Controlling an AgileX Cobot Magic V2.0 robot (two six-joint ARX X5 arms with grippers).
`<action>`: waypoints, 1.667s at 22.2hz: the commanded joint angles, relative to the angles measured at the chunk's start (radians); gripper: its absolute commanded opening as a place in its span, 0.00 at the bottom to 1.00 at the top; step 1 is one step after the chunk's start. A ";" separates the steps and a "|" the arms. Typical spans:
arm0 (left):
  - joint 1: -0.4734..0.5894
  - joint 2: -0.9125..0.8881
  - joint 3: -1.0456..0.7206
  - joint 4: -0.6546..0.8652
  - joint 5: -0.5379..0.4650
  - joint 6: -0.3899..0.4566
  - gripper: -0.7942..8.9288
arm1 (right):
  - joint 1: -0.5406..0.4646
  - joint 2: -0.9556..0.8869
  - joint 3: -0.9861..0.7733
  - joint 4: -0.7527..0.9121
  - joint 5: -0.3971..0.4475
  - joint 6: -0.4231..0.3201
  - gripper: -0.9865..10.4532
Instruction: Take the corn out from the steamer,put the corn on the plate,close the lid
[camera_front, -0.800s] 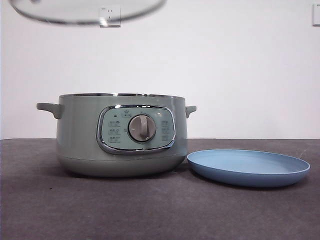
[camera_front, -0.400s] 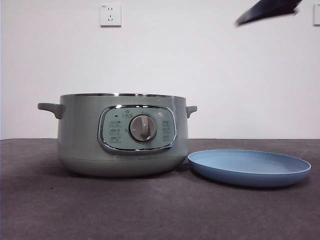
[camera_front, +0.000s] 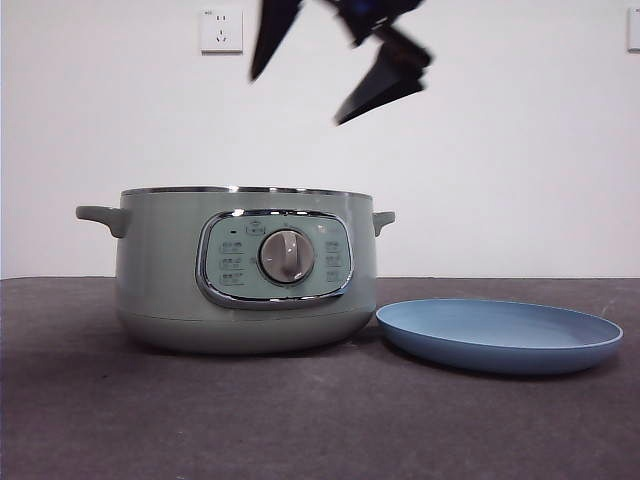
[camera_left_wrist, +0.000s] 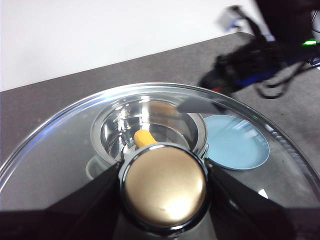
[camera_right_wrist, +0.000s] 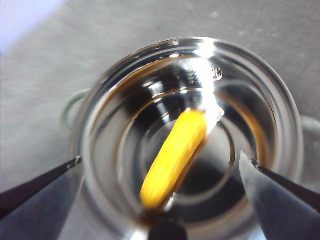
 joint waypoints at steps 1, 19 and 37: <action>-0.002 -0.006 0.005 0.042 0.006 0.005 0.07 | 0.029 0.146 0.146 -0.034 0.051 0.006 0.56; -0.002 -0.006 0.005 0.019 0.006 0.031 0.07 | 0.051 0.532 0.325 -0.022 0.151 0.034 0.55; -0.002 -0.006 0.005 0.005 0.005 0.042 0.07 | 0.046 0.258 0.333 -0.038 0.150 0.031 0.07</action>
